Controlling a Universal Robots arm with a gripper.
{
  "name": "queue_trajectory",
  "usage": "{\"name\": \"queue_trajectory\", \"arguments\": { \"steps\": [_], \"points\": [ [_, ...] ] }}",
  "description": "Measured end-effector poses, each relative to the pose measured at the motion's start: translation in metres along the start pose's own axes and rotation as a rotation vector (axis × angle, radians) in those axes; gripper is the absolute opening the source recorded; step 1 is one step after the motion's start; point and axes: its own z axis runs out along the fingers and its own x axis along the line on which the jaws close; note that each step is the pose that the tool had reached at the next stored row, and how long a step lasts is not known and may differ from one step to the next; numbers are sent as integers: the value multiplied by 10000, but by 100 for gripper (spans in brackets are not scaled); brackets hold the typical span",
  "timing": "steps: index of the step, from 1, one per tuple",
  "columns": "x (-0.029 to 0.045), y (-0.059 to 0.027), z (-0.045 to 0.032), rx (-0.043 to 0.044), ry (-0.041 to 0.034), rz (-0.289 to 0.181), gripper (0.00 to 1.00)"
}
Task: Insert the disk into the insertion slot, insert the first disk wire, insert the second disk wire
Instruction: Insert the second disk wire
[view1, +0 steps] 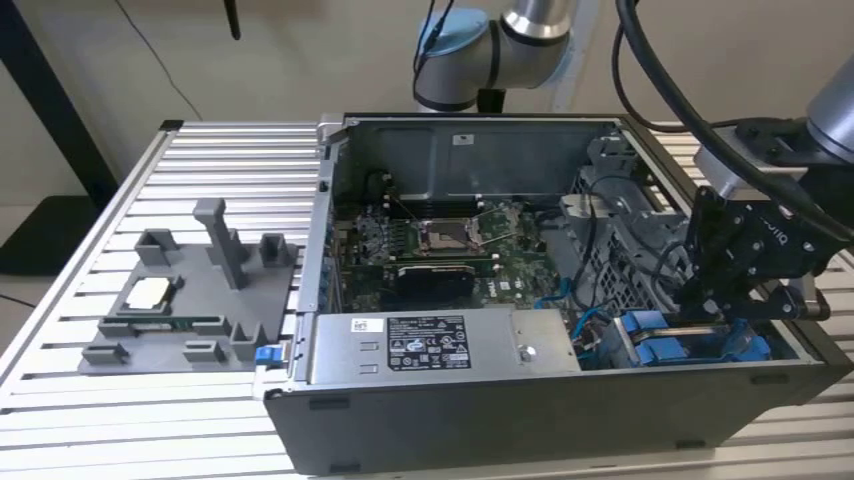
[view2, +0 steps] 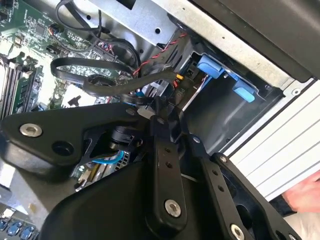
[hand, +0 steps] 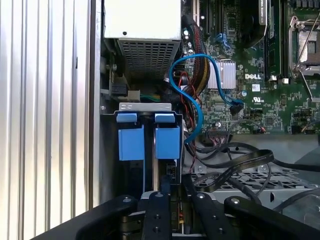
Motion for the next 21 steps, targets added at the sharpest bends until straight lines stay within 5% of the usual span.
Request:
{"name": "queue_trajectory", "arguments": {
  "steps": [12, 15, 17, 19, 21],
  "points": [
    [-37, 47, -502, -18, 0, 1, 24],
    [-41, 52, -559, -16, 0, 0, 24],
    [-43, 54, -574, 75, -1, -6, 24],
    [-43, 57, -575, 306, -4, -24, 24],
    [-43, 58, -582, 401, -3, -31, 24]
  ]
}}
